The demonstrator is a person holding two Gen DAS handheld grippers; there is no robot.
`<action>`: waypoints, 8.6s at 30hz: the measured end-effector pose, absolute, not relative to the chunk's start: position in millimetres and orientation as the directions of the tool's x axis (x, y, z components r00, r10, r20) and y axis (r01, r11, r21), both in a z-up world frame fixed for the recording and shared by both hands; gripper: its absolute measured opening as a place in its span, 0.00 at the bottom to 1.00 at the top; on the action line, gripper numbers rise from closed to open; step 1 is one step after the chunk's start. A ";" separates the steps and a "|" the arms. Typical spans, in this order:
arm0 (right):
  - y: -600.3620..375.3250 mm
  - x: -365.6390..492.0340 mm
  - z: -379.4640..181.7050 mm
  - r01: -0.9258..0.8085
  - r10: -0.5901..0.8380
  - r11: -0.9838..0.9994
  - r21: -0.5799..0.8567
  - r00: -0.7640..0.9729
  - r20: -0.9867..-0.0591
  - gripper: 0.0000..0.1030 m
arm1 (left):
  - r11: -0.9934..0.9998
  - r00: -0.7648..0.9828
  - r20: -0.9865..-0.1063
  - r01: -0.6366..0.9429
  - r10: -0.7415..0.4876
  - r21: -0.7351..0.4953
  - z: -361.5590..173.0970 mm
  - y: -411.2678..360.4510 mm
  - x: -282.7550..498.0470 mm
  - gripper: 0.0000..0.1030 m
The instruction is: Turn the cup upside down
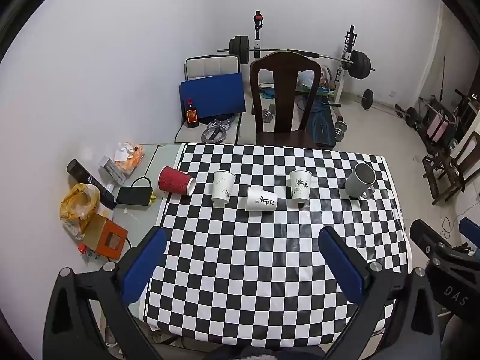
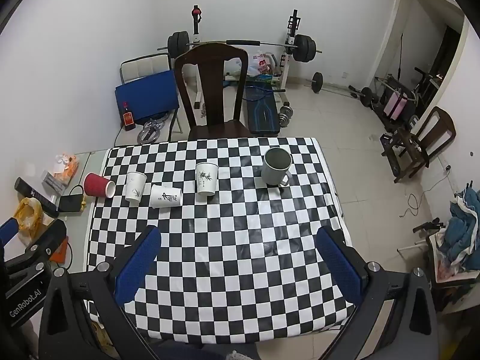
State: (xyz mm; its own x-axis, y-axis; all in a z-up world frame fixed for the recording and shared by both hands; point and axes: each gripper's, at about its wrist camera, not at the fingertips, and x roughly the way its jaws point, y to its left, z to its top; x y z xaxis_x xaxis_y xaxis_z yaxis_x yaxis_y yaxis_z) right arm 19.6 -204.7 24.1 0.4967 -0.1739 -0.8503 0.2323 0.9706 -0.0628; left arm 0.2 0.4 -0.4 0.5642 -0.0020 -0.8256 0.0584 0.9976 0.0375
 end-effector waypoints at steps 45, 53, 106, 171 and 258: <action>-202.4 18.6 25.6 0.229 -0.171 0.971 -0.061 0.501 -0.848 1.00 | 0.997 0.567 -0.824 0.069 -0.006 0.040 -1.5 -3.2 -4.2 1.00; -203.7 18.7 27.2 0.229 -0.174 0.971 -0.064 0.504 -0.846 1.00 | 0.997 0.568 -0.823 0.068 -0.007 0.039 -1.4 -3.4 -4.3 1.00; -192.6 79.4 -34.5 0.173 -0.152 0.981 -0.088 0.397 -0.905 1.00 | 0.990 0.497 -0.856 -0.075 0.140 0.118 -62.0 29.9 70.9 1.00; -46.4 250.6 -393.7 0.223 -0.075 0.969 -0.111 -0.164 -0.984 1.00 | 0.931 0.163 -0.976 -0.356 0.142 0.076 -338.4 232.1 320.2 0.70; -278.4 56.6 -267.2 -0.236 -0.191 0.950 -0.205 0.081 -0.978 1.00 | 0.993 0.429 -0.897 -0.001 0.106 0.117 -200.3 -34.3 42.3 1.00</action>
State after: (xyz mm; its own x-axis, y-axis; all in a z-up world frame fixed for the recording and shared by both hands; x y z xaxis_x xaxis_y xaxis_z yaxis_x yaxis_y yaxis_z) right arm 56.6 -278.4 -267.2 0.0811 -0.1907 -0.9783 -0.2361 0.9499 -0.2048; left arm 42.3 -34.3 -200.3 0.4287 0.1064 -0.8971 -0.0006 0.9931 0.1175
